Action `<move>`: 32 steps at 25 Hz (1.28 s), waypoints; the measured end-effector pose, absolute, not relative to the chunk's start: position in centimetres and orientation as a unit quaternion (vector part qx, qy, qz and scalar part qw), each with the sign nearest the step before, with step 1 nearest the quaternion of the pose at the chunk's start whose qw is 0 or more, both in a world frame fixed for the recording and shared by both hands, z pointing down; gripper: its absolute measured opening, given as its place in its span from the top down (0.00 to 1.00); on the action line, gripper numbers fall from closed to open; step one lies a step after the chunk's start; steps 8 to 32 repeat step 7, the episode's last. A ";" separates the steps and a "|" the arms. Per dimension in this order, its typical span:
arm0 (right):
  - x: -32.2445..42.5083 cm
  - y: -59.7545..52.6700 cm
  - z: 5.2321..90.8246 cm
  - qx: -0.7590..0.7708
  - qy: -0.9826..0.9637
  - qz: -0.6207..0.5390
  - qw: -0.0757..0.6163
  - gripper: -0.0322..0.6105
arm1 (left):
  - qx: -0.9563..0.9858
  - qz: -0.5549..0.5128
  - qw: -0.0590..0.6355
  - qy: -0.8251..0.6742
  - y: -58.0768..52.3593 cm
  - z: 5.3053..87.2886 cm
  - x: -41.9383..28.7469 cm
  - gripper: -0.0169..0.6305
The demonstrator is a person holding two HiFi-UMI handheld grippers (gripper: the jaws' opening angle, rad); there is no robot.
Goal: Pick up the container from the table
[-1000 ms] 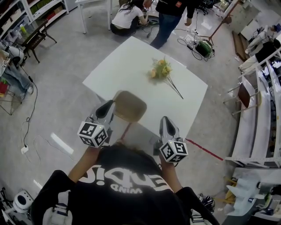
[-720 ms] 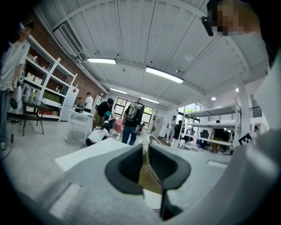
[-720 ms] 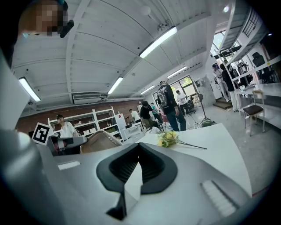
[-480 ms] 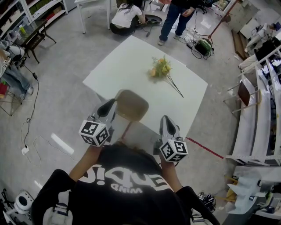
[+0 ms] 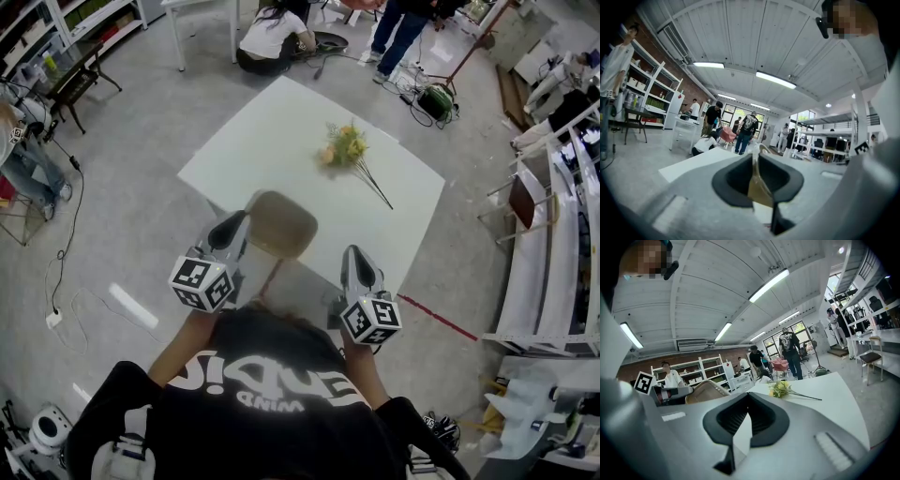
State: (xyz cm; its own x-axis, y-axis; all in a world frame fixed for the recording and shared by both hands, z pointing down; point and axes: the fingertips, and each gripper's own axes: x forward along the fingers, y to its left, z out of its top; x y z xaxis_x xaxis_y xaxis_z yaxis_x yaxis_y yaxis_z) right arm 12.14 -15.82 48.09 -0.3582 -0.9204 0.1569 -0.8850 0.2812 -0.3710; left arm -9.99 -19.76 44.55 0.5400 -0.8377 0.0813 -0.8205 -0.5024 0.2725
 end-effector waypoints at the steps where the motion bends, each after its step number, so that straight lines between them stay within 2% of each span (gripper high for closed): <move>1: 12.1 -15.9 48.1 -0.564 0.800 -0.201 0.044 0.95 | 0.866 -0.031 0.140 -0.479 -19.8 44.5 -10.0 0.91; 32: 12.0 -16.2 48.0 -0.563 0.801 -0.200 0.045 0.95 | 0.866 -0.031 0.142 -0.478 -19.9 44.6 -9.9 0.91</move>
